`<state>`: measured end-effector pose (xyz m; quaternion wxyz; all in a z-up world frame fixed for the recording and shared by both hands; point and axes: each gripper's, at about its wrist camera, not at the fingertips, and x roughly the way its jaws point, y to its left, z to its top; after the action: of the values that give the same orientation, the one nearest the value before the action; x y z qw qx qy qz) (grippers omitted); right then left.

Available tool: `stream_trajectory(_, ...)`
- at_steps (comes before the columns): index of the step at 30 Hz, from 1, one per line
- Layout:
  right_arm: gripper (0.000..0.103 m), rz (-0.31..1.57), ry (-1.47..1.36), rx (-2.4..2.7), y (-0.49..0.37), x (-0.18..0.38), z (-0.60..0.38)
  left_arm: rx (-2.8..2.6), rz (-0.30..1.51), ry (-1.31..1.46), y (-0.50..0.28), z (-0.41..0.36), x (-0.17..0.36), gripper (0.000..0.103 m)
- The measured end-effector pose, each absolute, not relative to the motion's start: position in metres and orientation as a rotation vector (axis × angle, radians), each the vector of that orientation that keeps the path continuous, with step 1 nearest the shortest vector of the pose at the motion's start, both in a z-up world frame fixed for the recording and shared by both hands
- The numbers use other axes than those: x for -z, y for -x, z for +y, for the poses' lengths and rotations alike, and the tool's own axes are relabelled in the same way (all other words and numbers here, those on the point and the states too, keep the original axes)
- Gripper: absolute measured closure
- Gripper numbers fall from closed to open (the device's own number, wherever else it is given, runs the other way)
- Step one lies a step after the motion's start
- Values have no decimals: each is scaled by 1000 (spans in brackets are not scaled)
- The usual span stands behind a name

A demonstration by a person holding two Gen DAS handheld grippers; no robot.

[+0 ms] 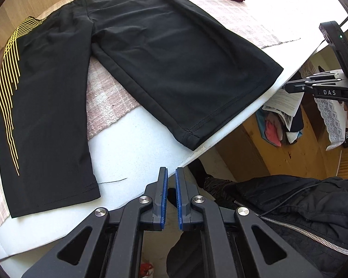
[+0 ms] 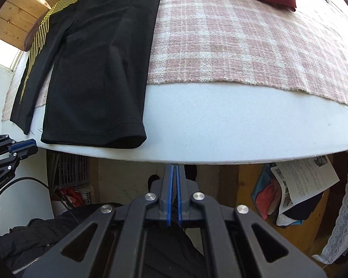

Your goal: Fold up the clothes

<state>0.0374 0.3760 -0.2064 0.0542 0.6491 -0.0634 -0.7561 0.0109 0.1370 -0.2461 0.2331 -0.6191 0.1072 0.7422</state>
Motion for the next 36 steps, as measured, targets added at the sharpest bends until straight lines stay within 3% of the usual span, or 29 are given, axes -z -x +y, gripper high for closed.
stream_trajectory(3, 95, -156, -1902, 2346, -17, 192, 370, -2056, 251, 1661, -2, 143, 238, 97)
stream_trajectory(5, 72, -76, -1861, 2367, 0, 184, 358, -2063, 257, 1625, 5, 154, 235, 97)
stream_trajectory(7, 57, 20, -1818, 2369, 16, 180, 342, -2061, 246, 1590, 11, 165, 233, 96)
stream_trajectory(10, 57, 109, -1761, 2388, 38, 182, 328, -2053, 206, 1541, 22, 183, 230, 97)
stream_trajectory(13, 61, -44, -1749, 2341, 62, 186, 338, -2027, 173, 1505, 33, 202, 231, 96)
stream_trajectory(16, 96, -72, -1752, 2308, 81, 191, 334, -2016, 201, 1504, 42, 216, 240, 96)
stream_trajectory(17, 98, -67, -1739, 2297, 86, 191, 330, -2019, 211, 1516, 45, 218, 245, 96)
stream_trajectory(22, 100, -54, -1695, 2196, 111, 203, 299, -2045, 162, 1564, 56, 208, 256, 98)
stream_trajectory(28, 102, 122, -1796, 2263, 118, 216, 323, -2050, 158, 1569, 58, 206, 255, 98)
stream_trajectory(31, 101, -52, -1786, 2298, 119, 197, 359, -2051, 134, 1575, 60, 203, 255, 98)
stream_trajectory(36, 101, -102, -1678, 2195, 146, 195, 322, -2056, 135, 1581, 64, 201, 255, 98)
